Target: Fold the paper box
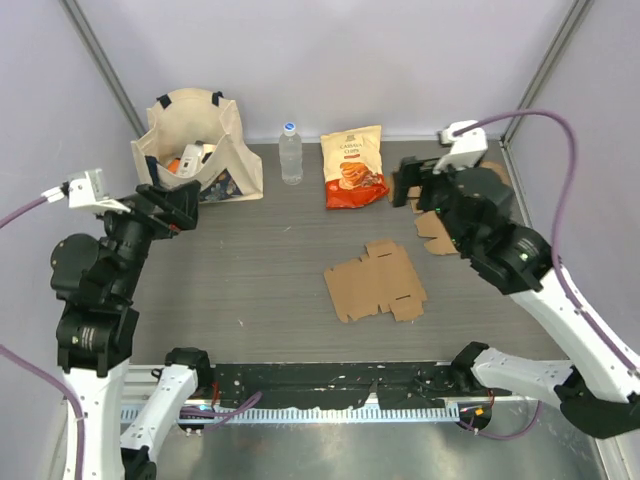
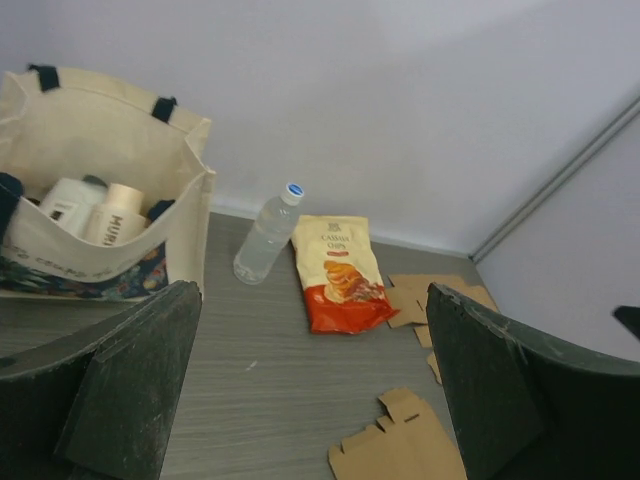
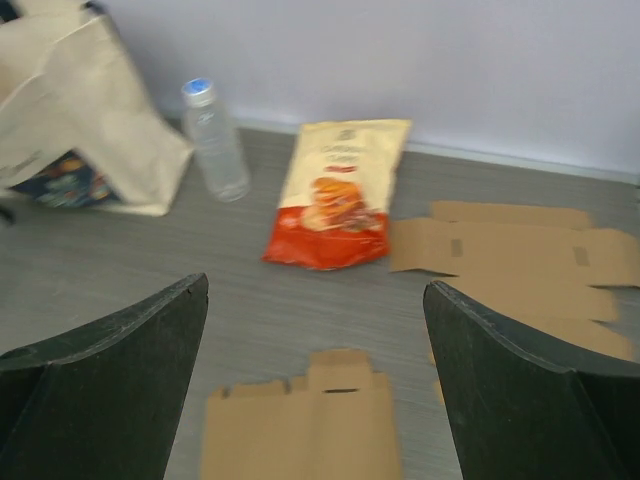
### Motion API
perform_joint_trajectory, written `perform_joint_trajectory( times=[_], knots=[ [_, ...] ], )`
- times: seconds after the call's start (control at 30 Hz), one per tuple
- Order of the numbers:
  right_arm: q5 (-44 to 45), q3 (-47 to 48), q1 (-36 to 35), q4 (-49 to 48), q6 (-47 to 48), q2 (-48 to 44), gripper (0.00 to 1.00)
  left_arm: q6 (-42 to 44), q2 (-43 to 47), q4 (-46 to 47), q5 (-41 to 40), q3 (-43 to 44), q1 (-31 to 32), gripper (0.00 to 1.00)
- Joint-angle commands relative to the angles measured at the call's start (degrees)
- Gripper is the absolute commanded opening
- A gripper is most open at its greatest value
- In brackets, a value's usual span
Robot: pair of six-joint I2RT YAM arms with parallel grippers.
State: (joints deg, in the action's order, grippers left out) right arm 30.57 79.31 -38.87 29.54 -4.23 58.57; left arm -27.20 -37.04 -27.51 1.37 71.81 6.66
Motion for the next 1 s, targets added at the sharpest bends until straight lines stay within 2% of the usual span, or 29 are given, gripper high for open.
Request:
perform_joint_trajectory(
  times=[0.0,0.07,0.13,0.17,0.2,0.23,0.27,0.33,0.37,0.47,0.5,0.57,0.63,0.7,0.8,0.83,0.9,0.97],
  knots=[
    [-13.5,-3.0,-3.2,-4.7,-7.4,8.0,0.94,-6.5,-7.4,0.4,10.0,-1.6,-0.2,0.98],
    [-21.1,-6.4,-2.6,-6.5,-10.1,9.9,0.94,-9.5,-10.3,0.7,16.4,-3.9,-0.2,0.95],
    [-26.0,-10.9,0.0,-7.5,-12.0,11.9,0.94,-12.0,-14.2,2.1,16.5,-7.8,2.4,0.95],
    [-31.9,-13.3,4.9,-10.3,-15.2,12.1,0.94,-12.3,-15.3,2.2,14.9,-8.9,4.2,0.95],
    [-35.7,-15.8,8.0,-11.9,-16.9,11.8,0.94,-12.6,-17.2,2.1,10.6,-10.0,8.8,0.95],
    [-38.5,-21.4,10.9,-13.4,-19.0,11.1,0.94,-13.5,-18.4,1.9,9.5,-11.9,11.1,0.95],
    [-42.8,-24.3,17.1,-16.7,-21.7,10.3,0.94,-14.0,-19.4,2.5,8.9,-13.1,15.5,0.95],
    [-45.4,-32.1,23.0,-19.0,-24.8,7.3,0.94,-16.2,-22.9,6.8,6.6,-17.4,20.4,0.95],
    [-49.2,-34.5,29.0,-21.0,-27.4,6.5,0.94,-17.0,-24.5,8.9,5.9,-18.8,25.1,0.91],
    [-57.4,-43.9,38.3,-26.1,-30.8,5.2,0.91,-19.6,-35.0,14.6,5.1,-20.3,32.8,0.79],
    [-60.4,-45.7,44.2,-26.6,-31.0,5.5,0.91,-20.1,-37.9,16.8,5.0,-19.3,34.4,0.76],
    [-61.0,-48.3,46.5,-25.7,-29.0,7.0,0.89,-20.3,-46.3,18.9,3.2,-17.7,38.5,0.68],
    [-60.9,-49.1,47.9,-24.7,-27.4,9.0,0.85,-20.7,-53.2,19.9,3.1,-14.4,39.5,0.64],
    [-61.6,-49.9,47.9,-23.7,-27.3,10.0,0.76,-22.2,-57.0,21.5,4.1,-12.2,39.8,0.54],
    [-60.0,-52.1,46.7,-22.4,-29.0,6.8,0.7,-22.7,-62.9,22.5,6.5,-9.2,40.5,0.5],
    [-54.2,-52.1,44.7,-20.9,-28.3,5.3,0.71,-22.5,-63.9,22.7,6.1,-8.7,40.7,0.5],
    [-48.3,-51.4,43.3,-13.2,-28.6,1.6,0.72,-22.7,-66.1,23.5,6.2,-8.0,41.1,0.5],
    [-47.5,-51.1,42.9,-7.8,-29.5,0.1,0.72,-23.2,-67.1,24.2,6.3,-8.4,41.2,0.5]
  ],
)
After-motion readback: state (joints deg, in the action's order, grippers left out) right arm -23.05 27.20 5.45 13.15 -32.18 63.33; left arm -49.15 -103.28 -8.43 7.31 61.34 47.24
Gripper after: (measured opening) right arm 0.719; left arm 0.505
